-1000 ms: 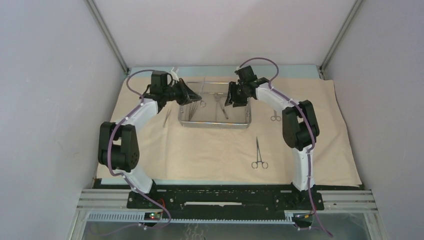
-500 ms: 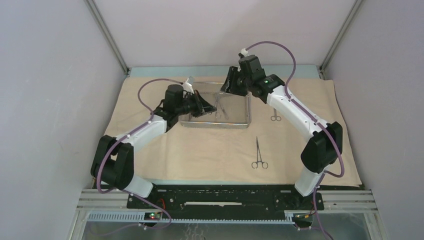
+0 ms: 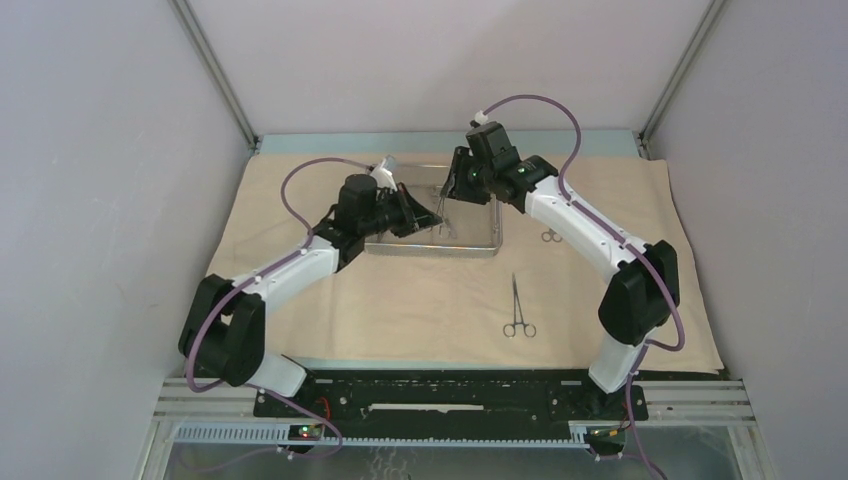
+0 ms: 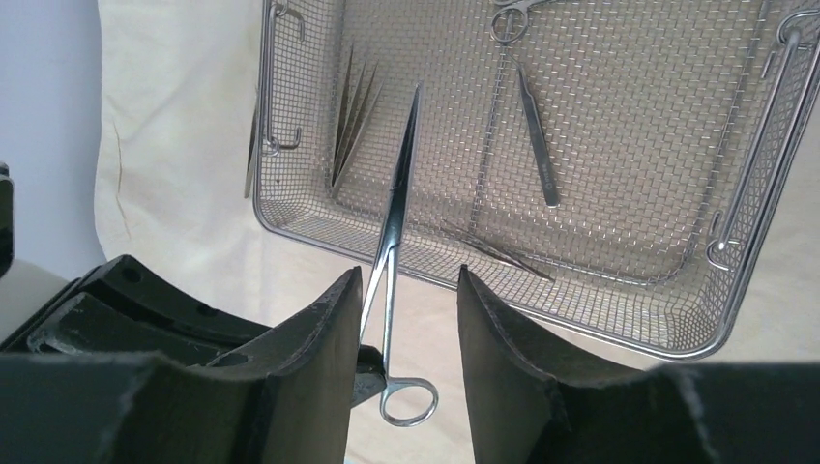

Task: Open and lay out the surgical kit
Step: Place the medical item in the surgical kit.

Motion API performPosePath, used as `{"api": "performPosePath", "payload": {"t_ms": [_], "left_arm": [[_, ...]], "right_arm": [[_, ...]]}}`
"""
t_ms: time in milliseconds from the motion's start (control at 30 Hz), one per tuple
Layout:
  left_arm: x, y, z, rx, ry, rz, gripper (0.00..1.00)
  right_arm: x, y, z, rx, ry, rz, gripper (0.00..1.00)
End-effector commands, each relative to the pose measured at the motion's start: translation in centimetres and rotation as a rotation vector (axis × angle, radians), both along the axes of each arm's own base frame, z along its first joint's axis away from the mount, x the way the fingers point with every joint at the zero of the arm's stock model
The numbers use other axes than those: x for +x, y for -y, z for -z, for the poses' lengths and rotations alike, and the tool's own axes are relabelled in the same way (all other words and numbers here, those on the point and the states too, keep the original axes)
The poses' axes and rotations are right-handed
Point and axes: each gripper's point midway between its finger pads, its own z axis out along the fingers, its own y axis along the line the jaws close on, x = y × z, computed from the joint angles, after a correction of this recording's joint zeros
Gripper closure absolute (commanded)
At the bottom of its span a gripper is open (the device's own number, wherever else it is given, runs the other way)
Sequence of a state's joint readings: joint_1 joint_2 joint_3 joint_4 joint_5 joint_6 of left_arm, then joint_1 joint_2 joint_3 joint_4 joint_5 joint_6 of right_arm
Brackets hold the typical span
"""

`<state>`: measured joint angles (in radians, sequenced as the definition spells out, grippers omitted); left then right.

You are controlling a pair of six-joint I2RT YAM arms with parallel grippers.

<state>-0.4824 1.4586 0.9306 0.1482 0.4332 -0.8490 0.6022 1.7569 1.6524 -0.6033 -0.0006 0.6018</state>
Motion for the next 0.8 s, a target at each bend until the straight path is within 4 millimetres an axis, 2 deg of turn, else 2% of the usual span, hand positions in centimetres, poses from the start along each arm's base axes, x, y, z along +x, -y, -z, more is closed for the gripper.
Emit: {"api": "performPosePath", "payload": {"t_ms": [0, 100, 267, 333, 433, 500, 600, 633, 667, 767], "left_arm": [[-0.7, 0.7, -1.7, -0.019, 0.073, 0.007, 1.0], [-1.0, 1.0, -1.7, -0.016, 0.08, 0.013, 1.0], [-1.4, 1.1, -1.7, -0.016, 0.086, 0.021, 1.0], [-1.6, 1.2, -1.7, -0.016, 0.088, 0.027, 1.0], [-1.9, 1.3, -1.6, -0.017, 0.09, 0.036, 1.0], [-2.1, 1.2, -1.4, -0.012, 0.084, 0.036, 0.85], [-2.4, 0.9, -1.4, 0.008, 0.082, 0.035, 0.57], [-2.5, 0.7, -1.4, 0.019, 0.081, 0.033, 0.35], [-2.5, 0.5, -1.4, 0.03, 0.082, 0.029, 0.21], [-2.8, -0.1, -1.5, 0.063, 0.09, 0.018, 0.15]], "right_arm": [[0.5, -0.3, 0.0, 0.009, 0.006, 0.022, 0.52], [0.6, -0.4, 0.4, 0.009, -0.001, 0.021, 0.55], [0.6, -0.4, 0.9, 0.004, -0.016, 0.023, 0.65], [0.5, -0.3, 0.9, 0.002, -0.015, 0.026, 0.73], [0.5, -0.2, 0.8, -0.002, -0.01, 0.024, 0.93], [0.5, 0.0, 0.6, -0.008, -0.004, 0.023, 1.0], [0.2, 0.3, 0.5, -0.02, 0.005, 0.009, 1.0], [0.1, 0.4, 0.5, -0.023, 0.008, 0.006, 1.0], [-0.1, 0.5, 0.6, -0.029, 0.009, 0.003, 1.0], [-0.7, 1.3, 0.2, -0.051, 0.019, -0.006, 1.0]]}}
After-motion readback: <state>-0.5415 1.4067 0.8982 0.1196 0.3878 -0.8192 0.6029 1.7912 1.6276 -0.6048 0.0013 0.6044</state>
